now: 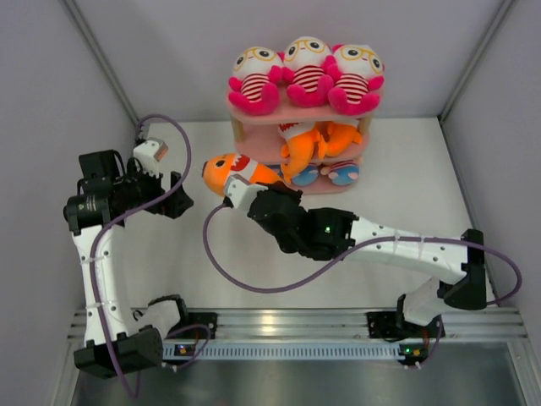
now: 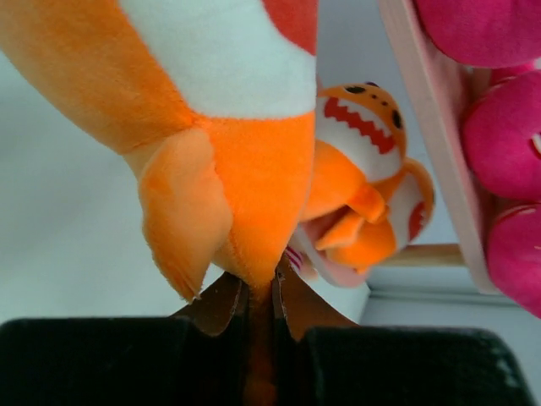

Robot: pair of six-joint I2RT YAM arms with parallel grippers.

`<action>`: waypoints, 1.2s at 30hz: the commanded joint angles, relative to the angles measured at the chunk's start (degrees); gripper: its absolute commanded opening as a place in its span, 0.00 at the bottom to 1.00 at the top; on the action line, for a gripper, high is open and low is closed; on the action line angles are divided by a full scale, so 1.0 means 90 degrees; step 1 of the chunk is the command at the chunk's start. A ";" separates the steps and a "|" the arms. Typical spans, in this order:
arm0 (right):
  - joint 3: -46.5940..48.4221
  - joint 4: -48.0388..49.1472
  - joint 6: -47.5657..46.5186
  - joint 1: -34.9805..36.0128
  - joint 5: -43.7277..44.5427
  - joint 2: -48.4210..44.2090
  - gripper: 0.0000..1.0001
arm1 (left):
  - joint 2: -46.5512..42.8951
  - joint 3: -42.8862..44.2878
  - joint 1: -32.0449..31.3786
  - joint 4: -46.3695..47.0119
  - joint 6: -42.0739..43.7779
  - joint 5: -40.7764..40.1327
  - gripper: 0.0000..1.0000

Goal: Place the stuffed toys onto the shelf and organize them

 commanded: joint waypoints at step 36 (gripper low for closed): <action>0.3664 -0.2373 0.0417 -0.1607 0.2542 0.2560 0.01 | 0.2741 0.1372 -0.1880 0.2039 -0.0540 -0.0363 0.88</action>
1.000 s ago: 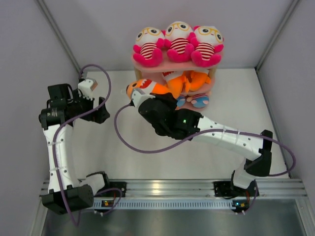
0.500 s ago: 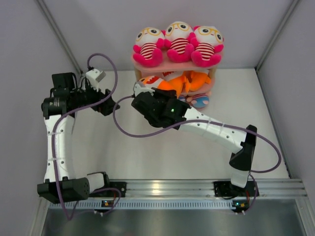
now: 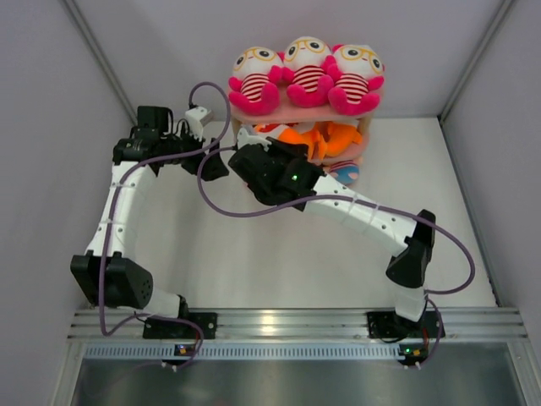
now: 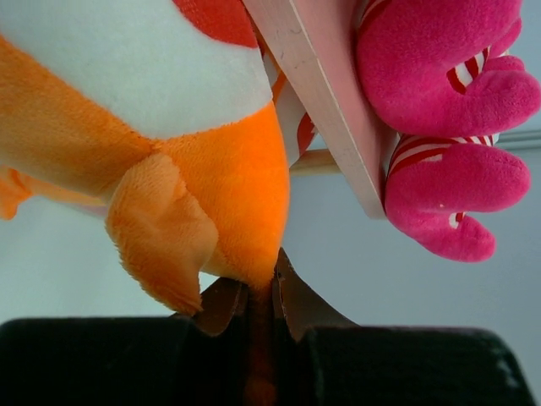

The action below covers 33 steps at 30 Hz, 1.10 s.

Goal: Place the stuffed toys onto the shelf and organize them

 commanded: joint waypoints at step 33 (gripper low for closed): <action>0.0445 0.2239 -0.0156 -0.0123 -0.1063 0.1197 0.41 | 0.1229 -0.0014 -0.0018 0.0942 -0.0042 -0.0642 0.88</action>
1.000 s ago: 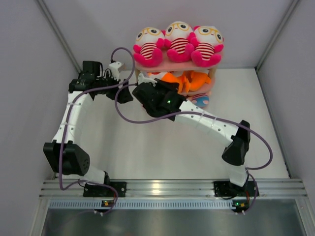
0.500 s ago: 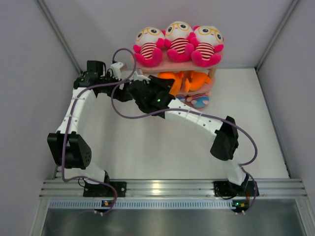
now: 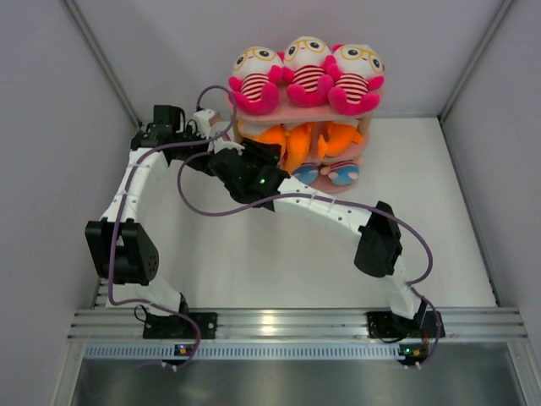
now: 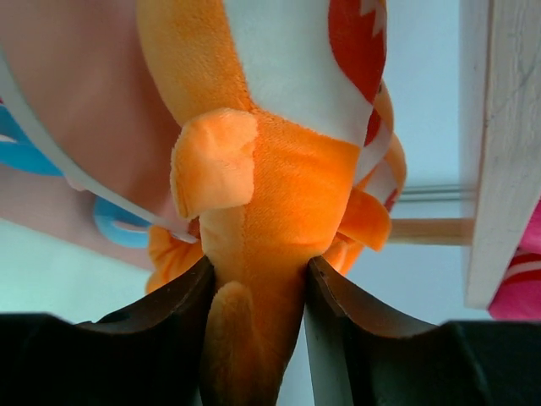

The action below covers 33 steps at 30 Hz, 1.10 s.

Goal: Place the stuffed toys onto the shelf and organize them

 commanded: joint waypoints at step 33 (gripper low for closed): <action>-0.2398 0.4118 0.1614 -0.0321 -0.0917 -0.1509 0.00 | -0.0373 -0.0202 0.0004 0.0242 0.0268 0.0079 0.88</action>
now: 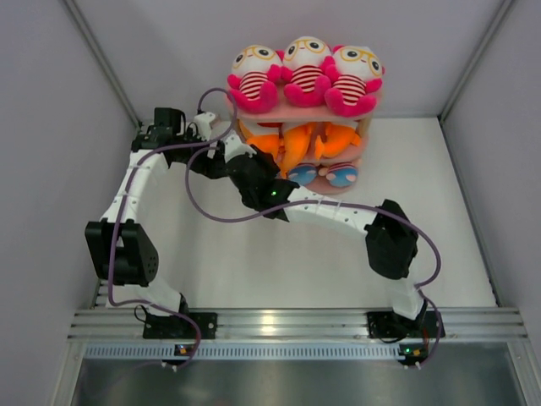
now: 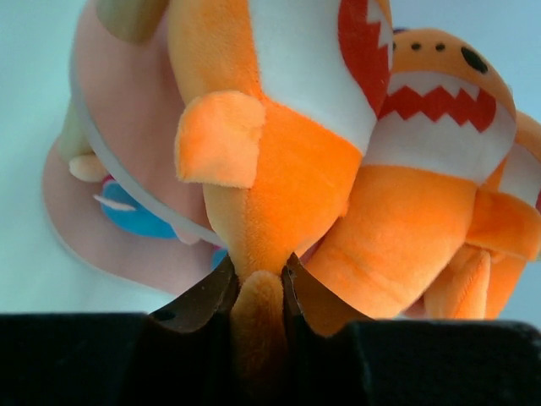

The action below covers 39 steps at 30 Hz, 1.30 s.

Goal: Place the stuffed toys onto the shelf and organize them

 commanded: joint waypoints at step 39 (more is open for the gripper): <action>0.0654 0.0674 -0.0495 0.0275 0.0266 0.0055 0.57 | -0.0493 -0.0054 0.0004 0.0211 0.0124 0.0013 0.89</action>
